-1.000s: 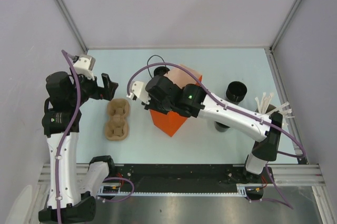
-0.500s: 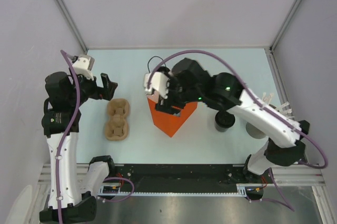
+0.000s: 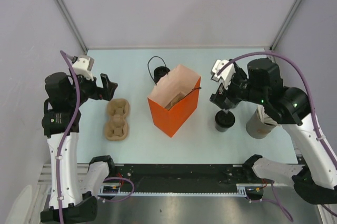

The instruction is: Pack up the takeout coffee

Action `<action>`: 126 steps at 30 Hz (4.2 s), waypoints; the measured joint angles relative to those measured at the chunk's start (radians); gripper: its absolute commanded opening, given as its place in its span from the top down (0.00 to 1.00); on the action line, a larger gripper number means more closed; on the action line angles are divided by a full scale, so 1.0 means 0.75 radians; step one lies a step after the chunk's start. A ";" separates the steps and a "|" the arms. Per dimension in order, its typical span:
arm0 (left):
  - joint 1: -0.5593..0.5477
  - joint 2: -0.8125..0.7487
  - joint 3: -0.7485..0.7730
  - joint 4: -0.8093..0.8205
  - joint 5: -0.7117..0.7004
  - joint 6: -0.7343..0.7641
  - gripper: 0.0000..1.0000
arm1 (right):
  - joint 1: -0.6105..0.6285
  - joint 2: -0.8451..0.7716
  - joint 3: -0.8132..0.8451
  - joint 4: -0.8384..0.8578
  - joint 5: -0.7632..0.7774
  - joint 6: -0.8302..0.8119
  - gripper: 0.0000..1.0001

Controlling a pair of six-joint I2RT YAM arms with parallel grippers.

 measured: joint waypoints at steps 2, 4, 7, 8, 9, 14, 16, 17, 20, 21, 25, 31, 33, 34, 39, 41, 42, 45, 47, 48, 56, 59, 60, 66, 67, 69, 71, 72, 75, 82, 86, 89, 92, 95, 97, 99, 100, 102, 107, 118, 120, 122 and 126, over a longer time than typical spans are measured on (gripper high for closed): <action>0.001 -0.001 -0.003 0.001 0.002 -0.001 0.00 | -0.080 -0.051 -0.126 0.009 -0.012 -0.002 0.00; 0.001 0.000 -0.005 0.000 0.004 -0.005 0.00 | -0.165 -0.071 -0.218 -0.004 -0.037 -0.007 0.01; 0.001 -0.001 -0.005 0.000 0.007 -0.008 0.00 | -0.301 -0.059 -0.314 -0.028 -0.099 -0.023 0.02; 0.001 -0.001 -0.005 0.000 0.013 -0.008 0.00 | -0.352 -0.050 -0.346 -0.046 -0.126 -0.033 0.03; 0.001 -0.001 -0.005 0.000 0.015 -0.008 0.00 | -0.381 -0.042 -0.364 -0.062 -0.139 -0.041 0.05; 0.002 -0.001 -0.007 0.000 0.024 -0.008 0.00 | -0.481 0.007 -0.462 -0.114 -0.241 -0.099 0.12; 0.002 -0.001 -0.007 0.000 0.025 -0.008 0.00 | -0.487 0.035 -0.497 -0.127 -0.273 -0.113 0.16; 0.003 -0.001 -0.007 0.001 0.025 -0.008 0.00 | -0.487 0.050 -0.513 -0.131 -0.286 -0.117 0.17; 0.004 -0.002 -0.008 0.000 0.025 -0.008 0.00 | -0.486 0.094 -0.569 -0.128 -0.311 -0.123 0.23; 0.004 -0.002 -0.008 0.001 0.025 -0.008 0.00 | -0.485 0.104 -0.590 -0.124 -0.312 -0.124 0.27; 0.004 -0.002 -0.008 0.001 0.026 -0.008 0.00 | -0.462 0.112 -0.683 -0.093 -0.297 -0.116 0.32; 0.004 -0.002 -0.008 0.001 0.030 -0.008 0.00 | -0.408 0.123 -0.758 -0.037 -0.251 -0.095 0.47; 0.004 -0.002 -0.008 0.000 0.030 -0.008 0.00 | -0.395 0.129 -0.771 -0.015 -0.233 -0.083 0.50; 0.004 -0.002 -0.009 0.001 0.031 -0.008 0.00 | -0.390 0.132 -0.779 -0.003 -0.223 -0.079 0.51; 0.004 -0.002 -0.009 0.000 0.035 -0.008 0.00 | -0.369 0.136 -0.830 0.046 -0.163 -0.054 0.57; 0.004 -0.002 -0.009 0.001 0.035 -0.008 0.00 | -0.363 0.139 -0.844 0.063 -0.142 -0.048 0.59; 0.004 -0.002 -0.009 0.000 0.035 -0.008 0.00 | -0.361 0.141 -0.851 0.070 -0.131 -0.044 0.60; 0.004 -0.002 -0.009 0.000 0.035 -0.009 0.00 | -0.356 0.145 -0.857 0.086 -0.110 -0.040 0.64; 0.004 -0.002 -0.009 0.001 0.035 -0.009 0.00 | -0.352 0.145 -0.857 0.096 -0.100 -0.034 0.65; 0.004 -0.002 -0.009 0.001 0.035 -0.009 0.00 | -0.349 0.145 -0.858 0.099 -0.096 -0.031 0.66; 0.005 -0.002 -0.009 0.001 0.036 -0.009 0.00 | -0.321 0.159 -0.870 0.120 -0.065 -0.018 0.67; 0.006 -0.002 -0.009 0.001 0.036 -0.009 0.00 | -0.312 0.163 -0.887 0.124 -0.053 -0.014 0.67; 0.006 -0.002 -0.010 0.001 0.036 -0.009 0.00 | -0.309 0.164 -0.891 0.125 -0.051 -0.012 0.68; 0.006 -0.002 -0.018 0.002 0.036 -0.009 0.00 | -0.293 0.168 -0.903 0.129 -0.022 -0.003 0.84; 0.006 -0.002 -0.019 0.002 0.036 -0.009 0.00 | -0.290 0.168 -0.903 0.130 -0.019 -0.001 0.87; 0.006 -0.002 -0.022 0.003 0.036 -0.009 0.00 | -0.283 0.168 -0.903 0.132 -0.010 0.006 0.96; 0.006 -0.002 -0.024 0.004 0.036 -0.009 0.00 | -0.276 0.167 -0.903 0.132 0.000 0.011 1.00; 0.007 -0.002 -0.024 0.004 0.036 -0.009 0.00 | -0.273 0.167 -0.903 0.133 0.007 0.012 1.00; 0.007 -0.002 -0.024 0.005 0.037 -0.009 0.00 | -0.261 0.160 -0.904 0.133 0.030 0.014 1.00; 0.010 -0.003 -0.024 0.006 0.042 -0.009 0.00 | -0.250 0.078 -0.879 0.117 0.066 0.015 1.00; 0.016 -0.006 -0.027 0.009 0.053 -0.009 0.00 | -0.250 0.035 -0.772 0.096 0.068 0.015 1.00; 0.021 -0.012 -0.030 0.009 0.060 -0.010 0.00 | -0.250 0.002 -0.656 0.095 0.072 0.015 1.00; 0.027 -0.018 -0.031 0.010 0.061 -0.019 0.00 | -0.255 -0.019 -0.540 0.099 0.089 0.015 1.00; 0.035 -0.026 -0.032 0.010 0.065 -0.020 0.00 | -0.276 -0.025 -0.417 0.113 0.113 0.015 1.00; 0.039 -0.029 -0.032 0.010 0.065 -0.021 0.00 | -0.294 -0.024 -0.342 0.129 0.122 0.016 1.00; 0.042 -0.030 -0.032 0.011 0.070 -0.024 0.00 | -0.306 -0.018 -0.263 0.140 0.123 0.021 1.00; 0.046 -0.029 -0.032 0.011 0.070 -0.025 0.00 | -0.307 -0.014 -0.226 0.145 0.120 0.027 1.00; 0.050 -0.030 -0.033 0.011 0.073 -0.030 0.00 | -0.307 0.005 -0.142 0.160 0.105 0.042 1.00; 0.062 -0.033 -0.042 0.019 0.084 -0.030 0.00 | -0.301 0.094 0.066 0.187 0.004 0.081 1.00; 0.090 -0.037 -0.048 0.031 0.099 -0.031 0.00 | -0.094 0.432 0.457 0.104 -0.173 0.139 1.00; 0.092 -0.037 -0.049 0.031 0.100 -0.031 0.00 | -0.017 0.499 0.504 0.064 -0.174 0.145 1.00; 0.093 -0.036 -0.049 0.031 0.100 -0.031 0.00 | 0.037 0.536 0.521 0.042 -0.174 0.148 1.00; 0.095 -0.035 -0.049 0.031 0.103 -0.031 0.00 | 0.129 0.591 0.529 -0.030 -0.168 0.152 1.00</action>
